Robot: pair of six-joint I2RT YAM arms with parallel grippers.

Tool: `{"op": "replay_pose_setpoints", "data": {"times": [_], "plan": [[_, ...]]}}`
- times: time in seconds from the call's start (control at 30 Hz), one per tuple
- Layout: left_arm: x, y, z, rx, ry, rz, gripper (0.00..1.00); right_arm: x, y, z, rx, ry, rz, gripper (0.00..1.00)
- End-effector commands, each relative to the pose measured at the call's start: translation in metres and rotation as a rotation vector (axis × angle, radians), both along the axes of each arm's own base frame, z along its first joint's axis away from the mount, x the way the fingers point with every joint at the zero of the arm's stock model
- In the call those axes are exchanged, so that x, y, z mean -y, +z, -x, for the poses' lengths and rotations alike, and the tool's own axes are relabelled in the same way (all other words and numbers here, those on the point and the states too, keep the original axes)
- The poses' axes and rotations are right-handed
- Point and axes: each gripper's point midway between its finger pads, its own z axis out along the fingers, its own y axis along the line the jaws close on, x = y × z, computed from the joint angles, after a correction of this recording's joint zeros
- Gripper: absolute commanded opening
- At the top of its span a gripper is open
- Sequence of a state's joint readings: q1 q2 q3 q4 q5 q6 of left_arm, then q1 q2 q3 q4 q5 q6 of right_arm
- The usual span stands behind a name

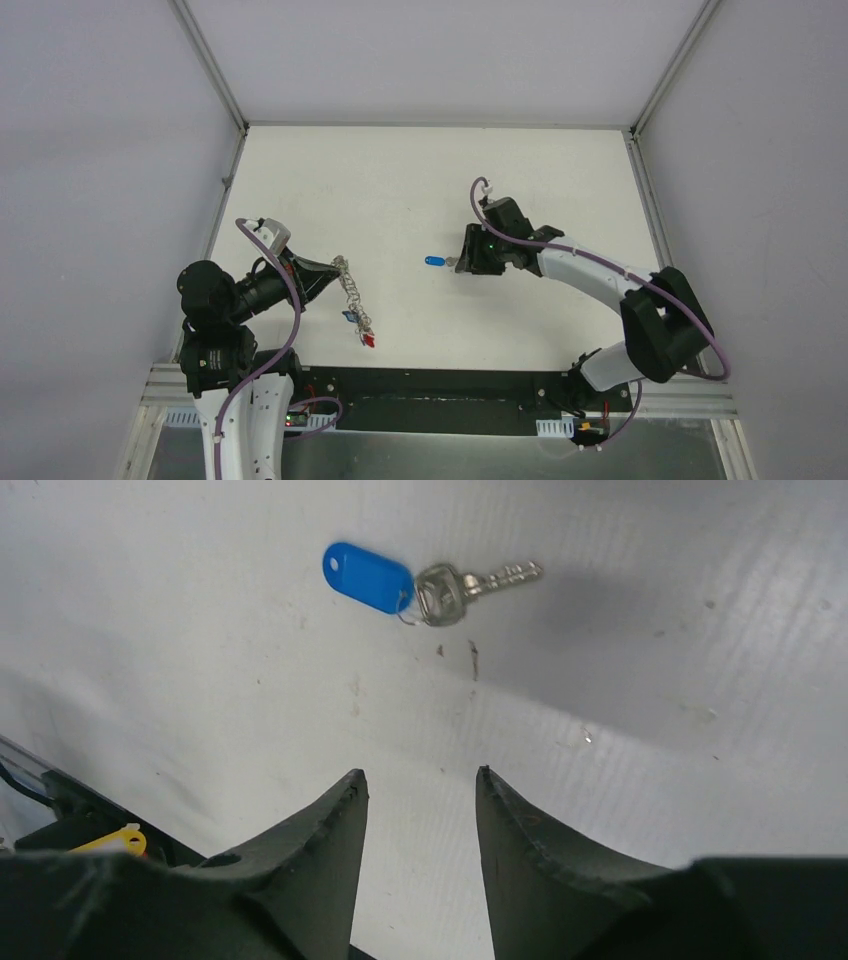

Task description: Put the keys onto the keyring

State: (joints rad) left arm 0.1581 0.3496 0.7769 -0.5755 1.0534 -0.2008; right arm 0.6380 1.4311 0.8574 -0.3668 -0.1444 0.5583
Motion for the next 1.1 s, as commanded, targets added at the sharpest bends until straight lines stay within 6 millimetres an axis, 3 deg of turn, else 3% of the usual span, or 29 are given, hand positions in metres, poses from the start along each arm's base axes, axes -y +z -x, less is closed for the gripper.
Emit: {"op": "replay_pose_setpoints", "data": {"times": [0.0,0.13,0.3,0.77,1.07], "plan": [[-0.001,0.016,-0.001,0.076,0.017,0.004,0.00,-0.034,0.011,-0.016,-0.075,-0.022,-0.102,0.45],[-0.002,0.015,-0.003,0.065,0.024,0.009,0.00,-0.054,-0.001,-0.023,-0.174,-0.062,-0.149,0.40],[-0.003,0.015,-0.005,0.061,0.036,0.010,0.00,-0.062,-0.017,-0.026,-0.260,-0.140,-0.165,0.34],[-0.005,0.012,-0.008,0.033,0.055,0.021,0.00,-0.050,-0.048,-0.063,-0.269,-0.292,-0.127,0.26],[-0.005,0.010,-0.007,0.018,0.056,0.019,0.00,-0.048,-0.053,-0.081,-0.293,-0.297,-0.132,0.20]]}}
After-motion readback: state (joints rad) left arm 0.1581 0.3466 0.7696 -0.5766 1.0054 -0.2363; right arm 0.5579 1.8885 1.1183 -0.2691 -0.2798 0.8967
